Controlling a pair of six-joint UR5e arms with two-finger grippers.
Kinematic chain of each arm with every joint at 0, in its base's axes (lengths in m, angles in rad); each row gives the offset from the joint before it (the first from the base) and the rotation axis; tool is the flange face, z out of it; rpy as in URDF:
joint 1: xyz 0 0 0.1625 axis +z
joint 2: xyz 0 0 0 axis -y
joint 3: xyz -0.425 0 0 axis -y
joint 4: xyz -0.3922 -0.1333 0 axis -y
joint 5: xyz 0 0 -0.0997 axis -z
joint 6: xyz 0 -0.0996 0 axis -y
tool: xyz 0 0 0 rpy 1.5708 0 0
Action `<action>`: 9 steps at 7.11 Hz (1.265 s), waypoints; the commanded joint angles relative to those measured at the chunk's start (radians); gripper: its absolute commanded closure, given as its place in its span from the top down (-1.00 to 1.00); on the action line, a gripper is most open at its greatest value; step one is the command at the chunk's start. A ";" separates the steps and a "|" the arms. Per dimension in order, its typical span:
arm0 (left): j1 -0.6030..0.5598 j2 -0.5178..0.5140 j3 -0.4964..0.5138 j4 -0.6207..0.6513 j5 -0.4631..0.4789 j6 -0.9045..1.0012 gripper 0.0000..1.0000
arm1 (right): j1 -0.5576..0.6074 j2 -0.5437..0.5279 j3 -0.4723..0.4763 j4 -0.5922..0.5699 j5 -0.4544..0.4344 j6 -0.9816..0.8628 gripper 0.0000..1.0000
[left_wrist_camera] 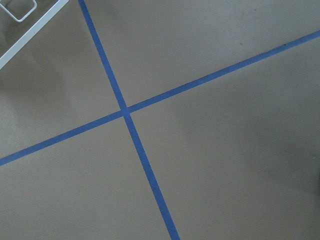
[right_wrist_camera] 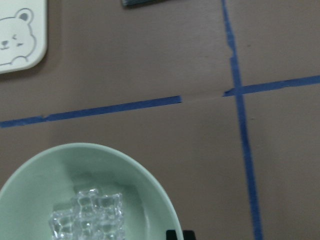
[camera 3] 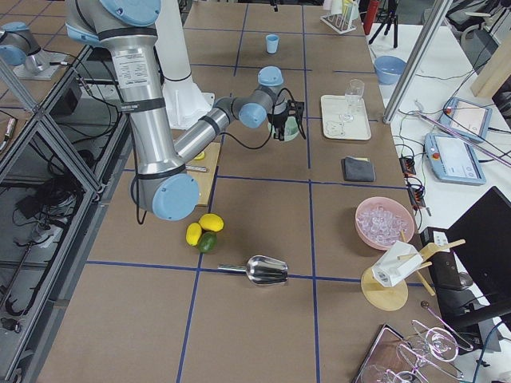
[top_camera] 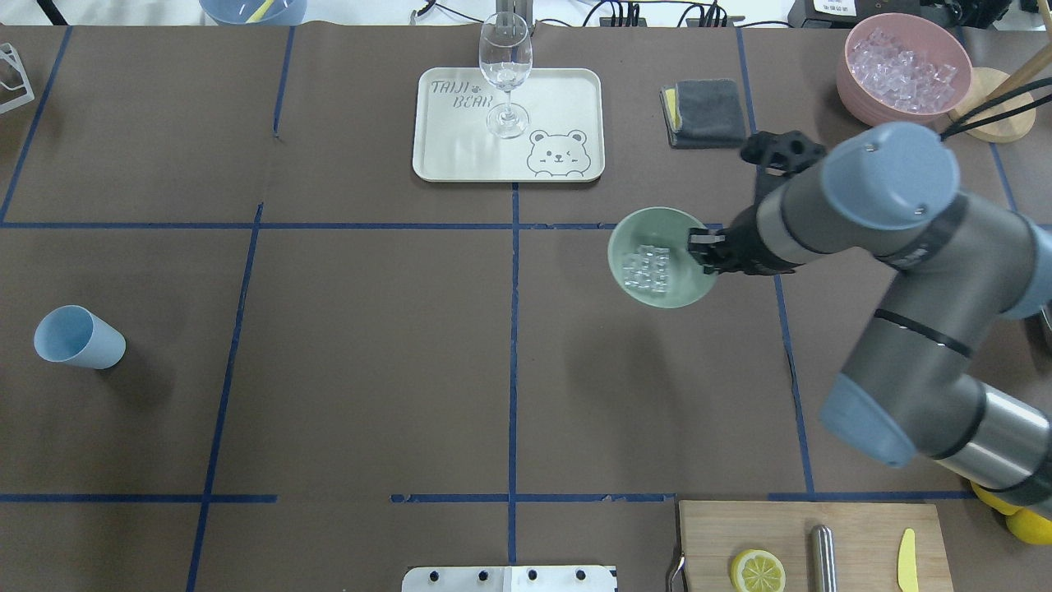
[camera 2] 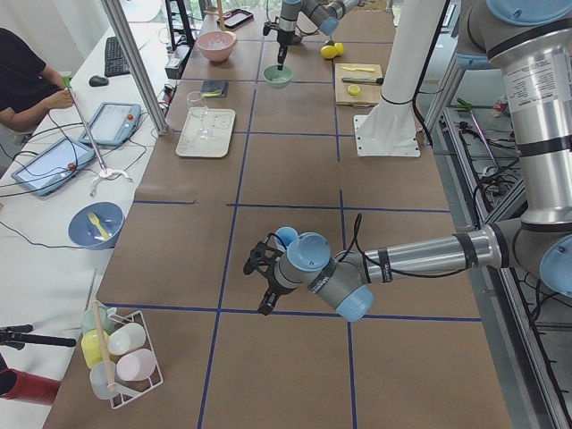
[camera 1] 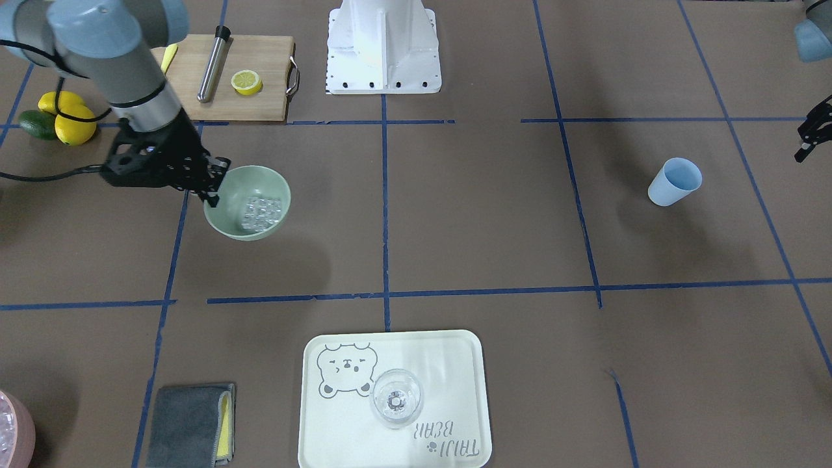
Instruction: Pour ice into bowl
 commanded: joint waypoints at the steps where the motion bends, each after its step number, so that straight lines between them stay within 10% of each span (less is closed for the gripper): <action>1: -0.003 -0.032 -0.013 0.122 -0.008 -0.024 1.00 | 0.148 -0.242 -0.034 0.191 0.112 -0.226 -1.00; 6: -0.117 -0.190 -0.095 0.650 -0.010 0.195 1.00 | 0.196 -0.369 -0.238 0.467 0.179 -0.323 -1.00; 9: -0.141 -0.204 -0.106 0.692 -0.005 0.257 1.00 | 0.192 -0.345 -0.255 0.466 0.177 -0.320 -1.00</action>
